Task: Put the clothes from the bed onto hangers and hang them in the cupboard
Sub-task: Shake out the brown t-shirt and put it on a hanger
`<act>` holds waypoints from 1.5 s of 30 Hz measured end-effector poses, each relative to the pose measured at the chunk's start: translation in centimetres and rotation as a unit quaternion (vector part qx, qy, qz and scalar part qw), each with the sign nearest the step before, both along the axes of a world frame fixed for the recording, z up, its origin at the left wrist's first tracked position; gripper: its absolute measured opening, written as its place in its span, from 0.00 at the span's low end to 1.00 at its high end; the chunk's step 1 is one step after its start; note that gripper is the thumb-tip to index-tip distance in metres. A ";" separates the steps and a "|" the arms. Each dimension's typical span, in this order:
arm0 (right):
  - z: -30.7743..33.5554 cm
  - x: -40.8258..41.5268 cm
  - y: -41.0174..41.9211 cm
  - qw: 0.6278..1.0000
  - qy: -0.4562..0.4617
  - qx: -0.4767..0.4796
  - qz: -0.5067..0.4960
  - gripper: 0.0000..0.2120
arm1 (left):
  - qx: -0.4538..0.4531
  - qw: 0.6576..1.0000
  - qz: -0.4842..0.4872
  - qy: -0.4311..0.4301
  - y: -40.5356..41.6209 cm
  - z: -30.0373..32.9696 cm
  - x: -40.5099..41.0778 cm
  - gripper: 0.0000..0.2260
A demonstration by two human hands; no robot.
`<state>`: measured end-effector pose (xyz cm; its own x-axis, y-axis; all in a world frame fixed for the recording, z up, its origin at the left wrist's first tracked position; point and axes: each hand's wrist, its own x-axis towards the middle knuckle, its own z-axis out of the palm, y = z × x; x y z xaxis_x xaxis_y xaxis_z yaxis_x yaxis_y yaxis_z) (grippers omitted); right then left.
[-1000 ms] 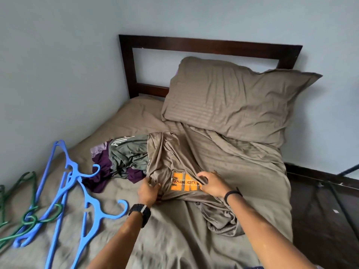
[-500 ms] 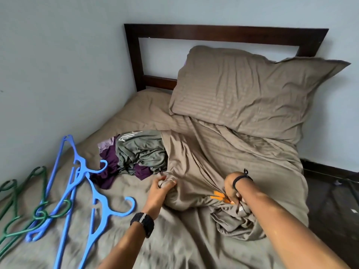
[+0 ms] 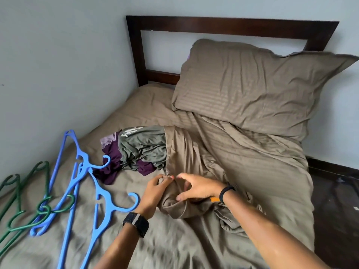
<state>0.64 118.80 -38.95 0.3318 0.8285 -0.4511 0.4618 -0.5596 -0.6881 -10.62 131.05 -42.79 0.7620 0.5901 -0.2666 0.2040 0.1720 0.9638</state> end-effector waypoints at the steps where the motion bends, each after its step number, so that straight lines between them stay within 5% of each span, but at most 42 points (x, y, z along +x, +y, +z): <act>1: -0.2 -0.2 0.1 0.999 0.032 -0.015 0.001 0.14 | -0.017 0.999 -0.027 0.002 0.5 0.4 -0.1 0.07; 3: -0.3 -0.1 -0.2 0.995 0.090 -0.009 -0.030 0.03 | -0.093 0.993 -0.057 -0.046 1.5 0.9 -0.2 0.05; 5: 0.3 0.5 -0.7 0.977 0.176 0.055 -0.108 0.09 | -0.208 0.970 -0.028 -0.120 1.9 1.1 -0.2 0.11; 7: 1.2 1.6 -1.0 0.919 0.274 0.169 -0.227 0.10 | -0.205 0.969 -0.042 -0.133 1.7 0.8 -0.1 0.18; 9: 1.9 2.7 -1.3 0.861 0.305 0.247 -0.325 0.07 | -0.132 0.983 -0.114 -0.054 0.5 -0.2 0.2 0.22; 13: 0.7 3.8 -2.2 0.906 0.196 0.191 -0.324 0.14 | 0.067 0.971 -0.209 0.093 -0.5 -2.3 1.6 0.03; 18: -1.7 3.5 -3.6 0.968 -0.139 0.103 -0.184 0.08 | 0.015 0.993 -0.102 0.065 -1.3 -1.8 3.8 0.08; 21: -2.4 2.5 -3.8 0.982 -0.165 0.048 -0.084 0.07 | 0.177 0.950 -0.207 0.154 -1.2 -1.3 4.2 0.17; 23: -2.5 2.3 -3.8 0.980 -0.184 0.038 -0.066 0.06 | 0.307 0.906 -0.231 0.181 -0.6 -1.1 4.3 0.05; 25: -2.2 2.3 -4.1 0.975 -0.203 0.061 -0.071 0.07 | 0.274 0.930 -0.195 0.145 0.0 -0.9 4.4 0.10; 27: -1.6 2.1 -4.3 0.954 -0.275 0.110 -0.042 0.07 | 0.099 0.980 -0.150 0.080 0.3 0.2 4.4 0.07; 29: -0.6 2.0 -4.5 0.903 -0.390 0.176 0.027 0.09 | -0.078 0.983 -0.166 0.014 0.5 1.7 4.5 0.04; 31: 0.1 2.0 -4.4 0.844 -0.486 0.194 0.117 0.19 | -0.140 0.974 -0.176 -0.037 0.8 3.7 4.9 0.06; 34: 1.1 2.8 -3.7 0.800 -0.552 0.167 0.169 0.31 | -0.149 0.972 -0.158 -0.089 1.0 6.3 6.2 0.07; 37: 3.1 3.2 -3.4 0.788 -0.568 0.185 0.145 0.15 | -0.146 0.968 -0.162 -0.126 0.6 7.6 7.0 0.07; 40: 5.1 3.6 -3.6 0.822 -0.531 0.194 0.067 0.06 | -0.136 0.976 -0.084 -0.147 -1.0 7.7 7.0 0.06; 42: 6.0 4.4 -3.7 0.843 -0.511 0.168 -0.020 0.06 | -0.096 0.984 -0.032 -0.148 -3.0 6.8 6.4 0.03; 45: 7.4 5.4 -3.4 0.823 -0.521 0.202 -0.105 0.09 | 0.020 0.991 -0.029 -0.127 -6.1 5.1 5.2 0.12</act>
